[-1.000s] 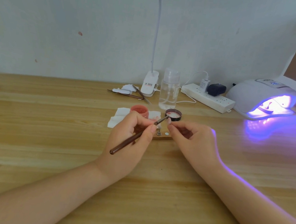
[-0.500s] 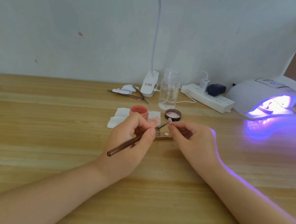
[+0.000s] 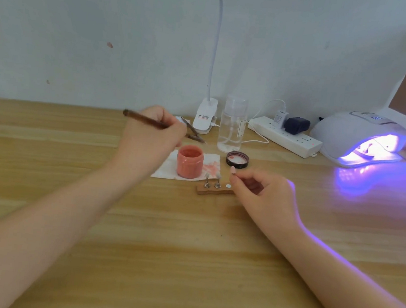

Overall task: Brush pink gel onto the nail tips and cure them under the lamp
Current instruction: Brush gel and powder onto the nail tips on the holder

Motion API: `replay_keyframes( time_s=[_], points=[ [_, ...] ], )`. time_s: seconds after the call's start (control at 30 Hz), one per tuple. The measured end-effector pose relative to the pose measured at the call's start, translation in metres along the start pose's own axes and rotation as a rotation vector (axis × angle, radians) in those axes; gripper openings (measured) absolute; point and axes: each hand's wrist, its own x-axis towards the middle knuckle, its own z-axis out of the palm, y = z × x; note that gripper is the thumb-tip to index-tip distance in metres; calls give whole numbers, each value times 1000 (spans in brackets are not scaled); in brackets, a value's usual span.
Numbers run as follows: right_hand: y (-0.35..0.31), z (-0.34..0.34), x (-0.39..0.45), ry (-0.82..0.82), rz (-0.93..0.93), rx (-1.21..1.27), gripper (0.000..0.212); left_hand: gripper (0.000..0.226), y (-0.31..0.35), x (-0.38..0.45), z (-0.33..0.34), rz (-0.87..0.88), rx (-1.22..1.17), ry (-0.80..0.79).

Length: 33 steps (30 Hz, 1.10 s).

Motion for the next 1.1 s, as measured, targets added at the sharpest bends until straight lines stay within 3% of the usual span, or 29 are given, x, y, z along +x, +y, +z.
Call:
replay_keyframes(
  time_s=[0.27,0.37,0.53,0.73,0.87,1.1],
  points=[
    [2,1,1,-8,-33,4,16,16,-3,57,-1,-255,288,-237],
    [3,2,1,-12,-47,11,26,14,-5,64,6,-301,321,-316],
    [4,3,1,3,-73,19,24,15,-11,63,13,-369,333,-393],
    [7,3,1,-11,-67,25,19,10,-21,63,2,-409,194,-325],
    [6,3,2,-7,-74,12,18,12,-25,65,-12,-555,-14,-241],
    [2,2,1,-4,-88,-7,28,17,-40,60,-27,-738,-236,-279]
  ],
)
